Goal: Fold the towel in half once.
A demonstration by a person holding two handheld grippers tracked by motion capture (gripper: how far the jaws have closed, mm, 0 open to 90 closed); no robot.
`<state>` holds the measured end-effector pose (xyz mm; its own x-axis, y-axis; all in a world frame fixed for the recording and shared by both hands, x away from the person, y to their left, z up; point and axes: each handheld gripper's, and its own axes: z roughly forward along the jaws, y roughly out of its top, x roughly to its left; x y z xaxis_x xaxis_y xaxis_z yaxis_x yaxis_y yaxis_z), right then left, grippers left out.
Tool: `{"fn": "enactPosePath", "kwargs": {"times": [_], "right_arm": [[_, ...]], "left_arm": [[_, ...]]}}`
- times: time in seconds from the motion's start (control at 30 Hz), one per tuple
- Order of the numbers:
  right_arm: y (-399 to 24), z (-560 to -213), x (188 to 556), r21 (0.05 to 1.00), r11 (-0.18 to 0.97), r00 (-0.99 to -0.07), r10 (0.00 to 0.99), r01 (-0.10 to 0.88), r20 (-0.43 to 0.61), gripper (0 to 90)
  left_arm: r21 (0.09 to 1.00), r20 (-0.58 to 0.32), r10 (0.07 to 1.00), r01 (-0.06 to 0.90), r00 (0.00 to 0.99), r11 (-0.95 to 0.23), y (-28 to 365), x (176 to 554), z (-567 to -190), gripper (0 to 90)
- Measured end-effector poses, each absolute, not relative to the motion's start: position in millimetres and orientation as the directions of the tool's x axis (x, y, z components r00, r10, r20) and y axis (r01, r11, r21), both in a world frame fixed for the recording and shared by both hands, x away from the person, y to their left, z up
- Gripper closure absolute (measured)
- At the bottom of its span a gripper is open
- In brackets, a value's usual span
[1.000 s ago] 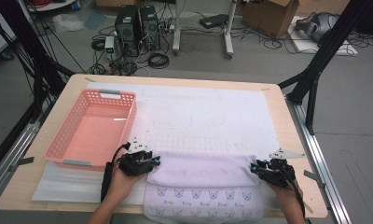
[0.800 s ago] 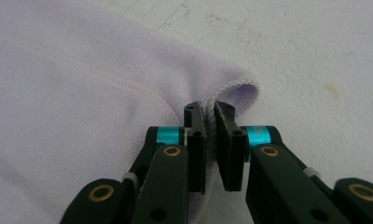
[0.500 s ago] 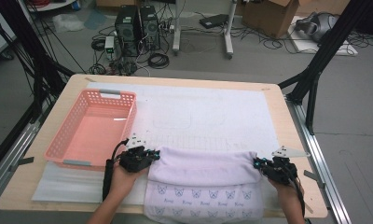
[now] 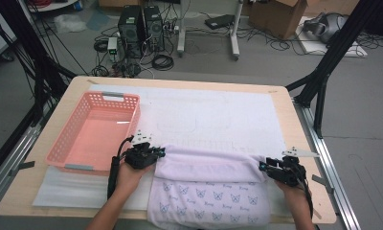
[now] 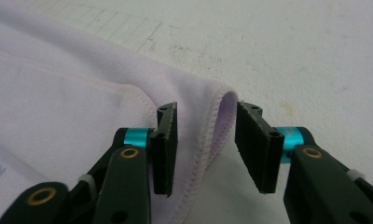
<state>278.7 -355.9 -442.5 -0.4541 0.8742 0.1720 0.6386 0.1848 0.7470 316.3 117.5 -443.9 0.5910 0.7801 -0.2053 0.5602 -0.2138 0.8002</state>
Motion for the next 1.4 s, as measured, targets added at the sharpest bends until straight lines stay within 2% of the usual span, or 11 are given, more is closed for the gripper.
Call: {"fn": "enactPosePath", "kwargs": {"times": [0.1,0.17,0.27,0.3,0.33,0.43,0.53,0.7,1.07,1.4], "right_arm": [[-347.7,-446.9,280.2,0.733,0.216,-0.473,0.866,0.645,0.162,48.9],[-344.5,-446.7,281.1,0.733,0.229,-0.475,0.868,0.64,0.144,49.5],[-341.0,-446.1,279.3,0.729,0.263,-0.469,0.879,0.632,0.089,59.0],[-340.4,-445.9,278.8,0.73,0.266,-0.473,0.877,0.63,0.088,68.0],[-340.0,-445.7,278.4,0.725,0.262,-0.499,0.857,0.637,0.129,83.1],[-336.0,-444.9,277.4,0.728,0.291,-0.518,0.849,0.621,0.103,84.8],[-339.9,-442.7,281.1,0.745,0.27,-0.51,0.853,0.61,0.108,85.5],[-336.8,-430.8,292.9,0.783,0.277,-0.498,0.866,0.556,0.047,85.8],[-338.1,-412.8,358.2,0.804,0.241,-0.461,0.886,0.544,0.046,85.6],[-334.2,-408.7,403.1,0.796,0.231,-0.43,0.902,0.56,0.041,85.6]], "left_arm": [[0.796,-0.208,0.781,0.566,0.589,-0.215,117.3,316.1,-446.9,85.6],[0.794,-0.206,0.784,0.568,0.586,-0.215,117.4,315.8,-448.1,85.4],[0.787,-0.199,0.785,0.573,0.586,-0.229,115.6,314.9,-451.6,84.8],[0.787,-0.191,0.787,0.571,0.587,-0.234,114.7,314.6,-452.5,84.7],[0.79,-0.187,0.788,0.567,0.586,-0.234,114.2,314.2,-452.0,84.8],[0.798,-0.177,0.797,0.559,0.577,-0.227,113.7,314.1,-450.6,85.6],[0.808,-0.173,0.801,0.548,0.574,-0.219,112.0,317.9,-442.0,85.7],[0.815,-0.169,0.814,0.543,0.556,-0.202,110.8,332.9,-427.8,85.8],[0.816,-0.154,0.855,0.552,0.496,-0.174,103.6,394.7,-409.6,85.6],[0.811,-0.137,0.886,0.564,0.443,-0.157,99.3,435.5,-402.8,85.6]]}}
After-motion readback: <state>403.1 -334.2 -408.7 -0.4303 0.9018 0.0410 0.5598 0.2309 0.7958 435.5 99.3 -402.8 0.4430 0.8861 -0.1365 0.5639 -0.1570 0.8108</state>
